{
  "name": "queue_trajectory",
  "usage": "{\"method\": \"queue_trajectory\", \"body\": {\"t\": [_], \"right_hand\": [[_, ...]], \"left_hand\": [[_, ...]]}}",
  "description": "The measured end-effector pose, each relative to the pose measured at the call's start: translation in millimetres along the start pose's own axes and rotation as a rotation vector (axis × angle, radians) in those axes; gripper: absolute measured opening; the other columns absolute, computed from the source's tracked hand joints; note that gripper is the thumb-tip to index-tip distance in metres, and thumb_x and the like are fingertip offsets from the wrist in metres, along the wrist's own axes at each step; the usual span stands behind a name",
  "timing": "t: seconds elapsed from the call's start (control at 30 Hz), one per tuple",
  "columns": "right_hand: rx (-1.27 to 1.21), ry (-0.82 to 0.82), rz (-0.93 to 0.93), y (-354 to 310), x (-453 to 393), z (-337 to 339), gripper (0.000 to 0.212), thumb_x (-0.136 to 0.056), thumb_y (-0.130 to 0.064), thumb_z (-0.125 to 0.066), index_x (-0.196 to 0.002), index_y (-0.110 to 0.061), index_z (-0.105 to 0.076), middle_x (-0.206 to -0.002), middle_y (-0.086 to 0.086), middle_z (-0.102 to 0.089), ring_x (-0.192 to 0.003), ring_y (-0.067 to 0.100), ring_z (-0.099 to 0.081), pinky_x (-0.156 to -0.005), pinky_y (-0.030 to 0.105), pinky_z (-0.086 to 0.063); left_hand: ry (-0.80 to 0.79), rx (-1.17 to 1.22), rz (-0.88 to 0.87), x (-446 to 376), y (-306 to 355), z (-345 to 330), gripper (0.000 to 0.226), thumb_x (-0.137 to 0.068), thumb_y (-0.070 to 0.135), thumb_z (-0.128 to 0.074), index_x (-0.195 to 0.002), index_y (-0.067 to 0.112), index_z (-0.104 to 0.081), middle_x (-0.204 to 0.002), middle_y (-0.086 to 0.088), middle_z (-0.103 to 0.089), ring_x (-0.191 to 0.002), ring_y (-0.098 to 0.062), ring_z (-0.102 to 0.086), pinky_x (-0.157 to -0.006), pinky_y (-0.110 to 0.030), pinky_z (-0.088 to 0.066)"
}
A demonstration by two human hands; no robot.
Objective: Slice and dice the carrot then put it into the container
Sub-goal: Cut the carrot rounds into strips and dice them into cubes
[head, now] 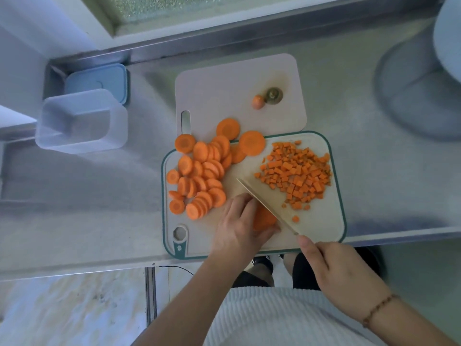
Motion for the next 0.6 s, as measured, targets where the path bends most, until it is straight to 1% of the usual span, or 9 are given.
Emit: {"method": "queue_trajectory", "body": {"t": [0.07,0.13,0.2,0.23,0.3,0.37,0.43,0.5,0.6], "right_hand": [[-0.020,-0.012,-0.014,0,-3,2,0.065,-0.083,-0.069,-0.019,-0.051,-0.017,-0.040,-0.041,-0.002,-0.044,-0.043,0.009,-0.045,-0.049,0.024,-0.039],[-0.054,-0.013,-0.026,-1,-3,7,0.063,-0.082,-0.069,-0.021,-0.050,-0.017,-0.039,-0.040,-0.004,-0.044,-0.043,0.007,-0.045,-0.049,0.020,-0.039],[-0.055,-0.012,-0.019,-2,2,11,0.062,-0.083,-0.067,-0.022,-0.051,-0.017,-0.040,-0.041,-0.003,-0.044,-0.044,0.006,-0.045,-0.051,0.019,-0.039],[-0.049,-0.018,-0.009,-3,6,12,0.062,-0.083,-0.067,-0.022,-0.052,-0.016,-0.040,-0.043,-0.001,-0.044,-0.044,0.007,-0.044,-0.051,0.020,-0.039],[-0.034,-0.029,-0.002,-2,14,11,0.063,-0.085,-0.068,-0.020,-0.053,-0.017,-0.039,-0.047,0.001,-0.045,-0.045,0.008,-0.043,-0.053,0.021,-0.039],[-0.005,-0.038,-0.022,1,19,9,0.068,-0.084,-0.071,-0.013,-0.053,-0.017,-0.040,-0.049,0.000,-0.050,-0.047,0.009,-0.047,-0.054,0.021,-0.041],[0.047,-0.061,-0.053,6,23,7,0.071,-0.081,-0.073,-0.007,-0.053,-0.018,-0.042,-0.052,0.003,-0.053,-0.054,0.008,-0.053,-0.058,0.022,-0.043],[0.098,-0.089,-0.084,8,25,6,0.070,-0.077,-0.072,-0.007,-0.057,-0.018,-0.047,-0.054,0.004,-0.055,-0.060,0.011,-0.057,-0.060,0.026,-0.045],[0.160,-0.113,-0.112,5,21,2,0.071,-0.075,-0.072,-0.003,-0.060,-0.021,-0.049,-0.057,0.002,-0.057,-0.058,0.014,-0.057,-0.059,0.027,-0.046]], "left_hand": [[0.021,0.008,-0.028,2,-1,-1,0.059,-0.079,0.049,-0.075,-0.115,0.002,-0.068,-0.114,-0.011,-0.061,-0.101,-0.028,-0.061,-0.086,-0.040,-0.053],[0.035,-0.002,-0.062,4,0,0,0.062,-0.080,0.052,-0.075,-0.114,0.001,-0.068,-0.113,-0.012,-0.060,-0.100,-0.028,-0.059,-0.087,-0.037,-0.052],[0.045,-0.044,-0.106,5,3,3,0.061,-0.082,0.053,-0.076,-0.115,0.003,-0.069,-0.115,-0.013,-0.061,-0.100,-0.028,-0.058,-0.089,-0.035,-0.050],[0.055,-0.055,-0.148,6,5,5,0.053,-0.085,0.048,-0.076,-0.113,0.003,-0.070,-0.116,-0.013,-0.062,-0.101,-0.030,-0.058,-0.090,-0.036,-0.050],[0.067,-0.040,-0.258,8,9,6,0.035,-0.087,0.030,-0.077,-0.108,0.003,-0.073,-0.116,-0.014,-0.066,-0.104,-0.034,-0.061,-0.093,-0.040,-0.051],[0.053,-0.005,-0.333,9,9,5,0.023,-0.088,0.018,-0.077,-0.105,0.002,-0.075,-0.114,-0.013,-0.069,-0.106,-0.034,-0.064,-0.096,-0.040,-0.052],[0.048,0.024,-0.354,7,6,4,0.019,-0.088,0.013,-0.077,-0.103,0.002,-0.076,-0.111,-0.012,-0.071,-0.105,-0.034,-0.066,-0.098,-0.039,-0.052],[0.053,0.040,-0.355,6,4,3,0.017,-0.088,0.012,-0.077,-0.102,0.002,-0.077,-0.110,-0.012,-0.071,-0.104,-0.033,-0.068,-0.097,-0.039,-0.053],[0.060,0.069,-0.345,6,3,2,0.015,-0.089,0.012,-0.076,-0.100,0.003,-0.078,-0.108,-0.011,-0.072,-0.102,-0.032,-0.068,-0.095,-0.038,-0.054]]}}
Point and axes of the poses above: each hand's wrist, its own x-axis away from the middle knuckle, its own z-axis out of the back of the hand, y = z × x, the point moved 6 cm from there along -x, towards the middle knuckle
